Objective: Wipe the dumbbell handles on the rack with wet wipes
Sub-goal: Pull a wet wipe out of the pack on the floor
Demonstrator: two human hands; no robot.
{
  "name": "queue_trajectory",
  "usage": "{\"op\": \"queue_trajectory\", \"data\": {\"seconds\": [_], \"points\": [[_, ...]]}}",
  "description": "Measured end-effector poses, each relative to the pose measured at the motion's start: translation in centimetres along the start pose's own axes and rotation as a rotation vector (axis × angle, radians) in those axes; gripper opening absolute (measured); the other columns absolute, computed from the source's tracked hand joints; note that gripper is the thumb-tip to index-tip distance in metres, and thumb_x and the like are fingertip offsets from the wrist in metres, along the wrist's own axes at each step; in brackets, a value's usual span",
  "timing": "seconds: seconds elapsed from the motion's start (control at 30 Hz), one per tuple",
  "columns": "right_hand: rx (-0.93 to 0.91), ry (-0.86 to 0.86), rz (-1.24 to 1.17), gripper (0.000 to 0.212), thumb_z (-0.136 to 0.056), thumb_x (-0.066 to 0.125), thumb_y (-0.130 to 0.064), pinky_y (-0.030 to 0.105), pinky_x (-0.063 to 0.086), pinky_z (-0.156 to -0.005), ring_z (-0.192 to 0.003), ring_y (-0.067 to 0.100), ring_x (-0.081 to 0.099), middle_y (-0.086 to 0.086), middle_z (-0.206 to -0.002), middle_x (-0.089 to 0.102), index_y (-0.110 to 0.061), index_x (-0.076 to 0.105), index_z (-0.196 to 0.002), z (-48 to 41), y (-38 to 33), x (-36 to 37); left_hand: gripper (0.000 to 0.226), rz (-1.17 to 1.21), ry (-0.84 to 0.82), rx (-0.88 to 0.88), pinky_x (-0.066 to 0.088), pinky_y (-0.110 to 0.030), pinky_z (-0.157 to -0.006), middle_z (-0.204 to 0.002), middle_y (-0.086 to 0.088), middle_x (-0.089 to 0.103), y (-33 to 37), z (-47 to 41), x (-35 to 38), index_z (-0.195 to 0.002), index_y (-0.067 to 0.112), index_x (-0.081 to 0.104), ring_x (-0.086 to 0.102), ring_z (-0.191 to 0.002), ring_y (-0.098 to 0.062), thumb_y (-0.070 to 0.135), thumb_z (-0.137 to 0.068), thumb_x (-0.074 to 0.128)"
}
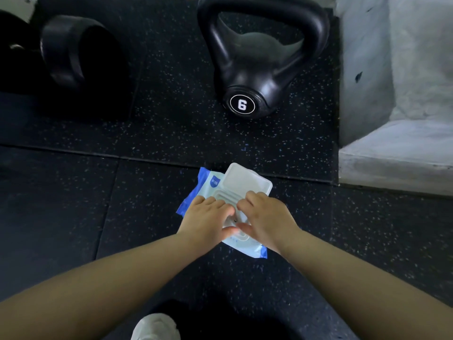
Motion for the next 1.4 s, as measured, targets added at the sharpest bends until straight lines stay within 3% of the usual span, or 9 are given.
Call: {"op": "queue_trajectory", "data": {"seconds": [0.13,0.37,0.47,0.57,0.83,0.97,1.1,1.23,1.4], "points": [[0.104,-0.106,-0.242,0.026,-0.091,0.049,-0.031,0.023,0.031,-0.068,-0.096,0.014,0.047,0.000,-0.111,0.047,-0.014,0.053,-0.111,-0.5,1.5,-0.3,0.042,0.021,0.039,-0.027,0.023,-0.020,-0.091,-0.114,0.013,0.054,0.3,-0.4,0.2,-0.119,0.024,0.047,0.045,-0.107,-0.008,0.053,-0.088,0.045],[0.152,-0.017,-0.398,0.022,-0.093,0.046,-0.021,0.019,0.033,-0.077,-0.104,0.013,0.045,0.000,-0.115,0.049,-0.012,0.056,-0.110,1.0,1.9,0.2,0.035,-0.083,-0.012,0.002,0.035,-0.024,-0.073,-0.103,0.001,0.056,1.3,-1.3,-0.1,-0.111,0.011,0.050,0.052,-0.098,-0.015,0.040,-0.093,0.042],[0.162,0.014,-0.399,0.022,-0.094,0.045,-0.020,0.020,0.035,-0.082,-0.106,0.014,0.045,0.001,-0.115,0.050,-0.011,0.057,-0.109,1.3,2.3,0.3,0.029,-0.189,-0.055,0.061,0.025,-0.021,-0.051,-0.069,0.001,0.034,2.5,-1.5,-0.5,-0.106,0.007,0.051,0.044,-0.081,-0.018,0.029,-0.096,0.033],[0.167,0.048,-0.390,0.022,-0.093,0.045,-0.019,0.019,0.034,-0.079,-0.105,0.015,0.046,0.003,-0.115,0.051,-0.010,0.057,-0.109,1.5,2.3,0.3,0.022,-0.244,-0.122,0.097,0.016,-0.021,-0.046,-0.062,0.001,0.021,3.5,-1.4,-0.5,-0.095,0.009,0.048,0.035,-0.064,-0.016,0.017,-0.096,0.028],[0.172,0.022,-0.362,0.024,-0.094,0.043,-0.020,0.021,0.035,-0.084,-0.109,0.015,0.043,0.001,-0.119,0.048,-0.012,0.054,-0.114,1.9,2.2,0.4,0.032,-0.236,-0.126,0.097,0.016,-0.020,-0.046,-0.060,0.001,0.027,3.3,-1.5,-0.6,-0.063,0.008,0.032,0.023,-0.049,-0.010,0.013,-0.095,0.031],[0.148,-0.019,-0.344,0.036,-0.095,0.042,-0.021,0.023,0.037,-0.090,-0.113,0.015,0.039,0.002,-0.121,0.044,-0.017,0.045,-0.131,2.3,1.9,0.3,0.022,0.018,0.058,-0.083,0.025,-0.017,-0.051,-0.079,0.002,0.059,0.2,-0.7,-0.8,-0.085,0.014,0.061,0.044,-0.065,-0.011,0.023,-0.090,0.042],[0.085,-0.019,-0.191,0.041,-0.092,0.048,-0.019,0.026,0.040,-0.081,-0.104,0.022,0.045,0.007,-0.113,0.047,-0.020,0.044,-0.133,2.6,1.7,0.6,0.012,0.379,0.207,-0.387,0.031,-0.014,-0.056,-0.075,0.008,0.058,-3.8,0.1,-1.7,-0.079,0.022,0.059,0.048,-0.069,-0.010,0.022,-0.087,0.051],[0.054,0.102,-0.136,0.041,-0.053,0.086,-0.014,0.022,0.046,-0.044,-0.058,0.019,0.058,0.006,-0.072,0.058,-0.013,0.071,-0.090,2.4,1.4,0.6,0.020,0.578,0.223,-0.414,0.036,-0.018,-0.057,-0.069,0.005,0.049,-5.3,0.4,-1.1,-0.063,0.011,0.052,0.045,-0.064,-0.013,0.009,-0.084,0.054],[-0.058,0.124,-0.132,0.029,-0.054,0.085,-0.012,0.021,0.043,-0.044,-0.062,0.021,0.059,0.009,-0.081,0.063,-0.012,0.071,-0.080,1.2,-0.5,0.2,0.029,0.707,0.254,-0.395,0.033,0.003,-0.059,-0.084,0.019,0.044,-5.7,0.6,-1.0,-0.061,0.024,0.050,0.046,-0.074,0.003,0.011,-0.085,0.057]]}}
Point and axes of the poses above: each hand's wrist, its own z-axis away from the middle knuckle, its own x-axis out of the palm, y = z × x, the point moved 4 cm from there along -z, towards the middle knuckle
